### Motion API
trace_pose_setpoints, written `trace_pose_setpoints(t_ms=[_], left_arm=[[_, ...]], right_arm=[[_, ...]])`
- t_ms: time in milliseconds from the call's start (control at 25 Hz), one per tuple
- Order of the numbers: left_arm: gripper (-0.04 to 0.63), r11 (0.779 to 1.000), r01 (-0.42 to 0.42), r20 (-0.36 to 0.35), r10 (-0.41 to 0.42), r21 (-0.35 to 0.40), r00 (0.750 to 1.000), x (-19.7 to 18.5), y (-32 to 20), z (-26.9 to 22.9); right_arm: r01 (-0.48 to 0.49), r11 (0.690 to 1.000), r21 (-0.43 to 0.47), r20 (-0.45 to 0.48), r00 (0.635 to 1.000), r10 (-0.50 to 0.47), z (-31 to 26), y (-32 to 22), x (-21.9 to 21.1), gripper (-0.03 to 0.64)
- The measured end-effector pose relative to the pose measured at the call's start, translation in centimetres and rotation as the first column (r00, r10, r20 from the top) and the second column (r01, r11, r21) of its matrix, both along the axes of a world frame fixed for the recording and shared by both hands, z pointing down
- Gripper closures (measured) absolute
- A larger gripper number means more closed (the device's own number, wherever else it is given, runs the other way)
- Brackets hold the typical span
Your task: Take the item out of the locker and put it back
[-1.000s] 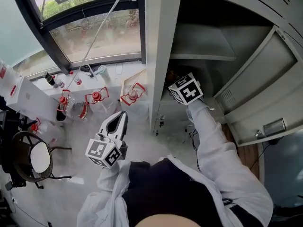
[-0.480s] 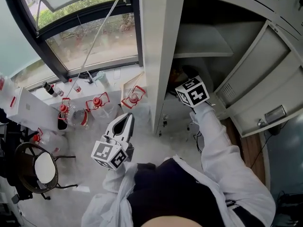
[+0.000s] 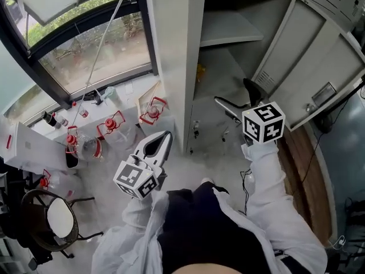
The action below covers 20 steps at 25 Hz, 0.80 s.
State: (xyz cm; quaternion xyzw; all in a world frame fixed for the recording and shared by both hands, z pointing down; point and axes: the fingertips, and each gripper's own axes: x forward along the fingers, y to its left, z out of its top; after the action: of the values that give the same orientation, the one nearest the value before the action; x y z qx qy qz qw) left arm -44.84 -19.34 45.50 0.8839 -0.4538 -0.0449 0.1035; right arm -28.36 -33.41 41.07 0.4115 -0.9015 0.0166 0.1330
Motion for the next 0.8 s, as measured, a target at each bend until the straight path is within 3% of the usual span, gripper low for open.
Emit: trace_pose_setpoints(t_ms=[160, 400, 600, 800], left_arm=[[0.588, 0.998, -0.056, -0.005, 0.056, -0.007, 0.998, 1.5, 0.5, 0.3], [0.588, 0.998, -0.062, -0.052, 0.062, 0.003, 0.997, 4.0, 1.2, -0.1], [0.587, 0.999, -0.03, -0.055, 0.028, -0.021, 0.998, 6.5, 1.9, 0.2], [0.588, 0.999, -0.005, -0.047, 0.003, -0.045, 0.999, 9.0, 3.2, 0.5]], right_arm=[[-0.059, 0.998, 0.005, 0.062, 0.996, 0.059, -0.1, 4.7, 2.1, 0.135], [-0.096, 0.995, -0.037, 0.194, 0.976, 0.101, 1.1, 10.2, 4.3, 0.138], [-0.123, 0.987, -0.105, 0.26, 0.955, 0.147, 3.0, 13.8, 6.1, 0.244], [-0.17, 0.983, -0.07, 0.178, 0.967, 0.18, 4.7, 16.0, 9.1, 0.433]])
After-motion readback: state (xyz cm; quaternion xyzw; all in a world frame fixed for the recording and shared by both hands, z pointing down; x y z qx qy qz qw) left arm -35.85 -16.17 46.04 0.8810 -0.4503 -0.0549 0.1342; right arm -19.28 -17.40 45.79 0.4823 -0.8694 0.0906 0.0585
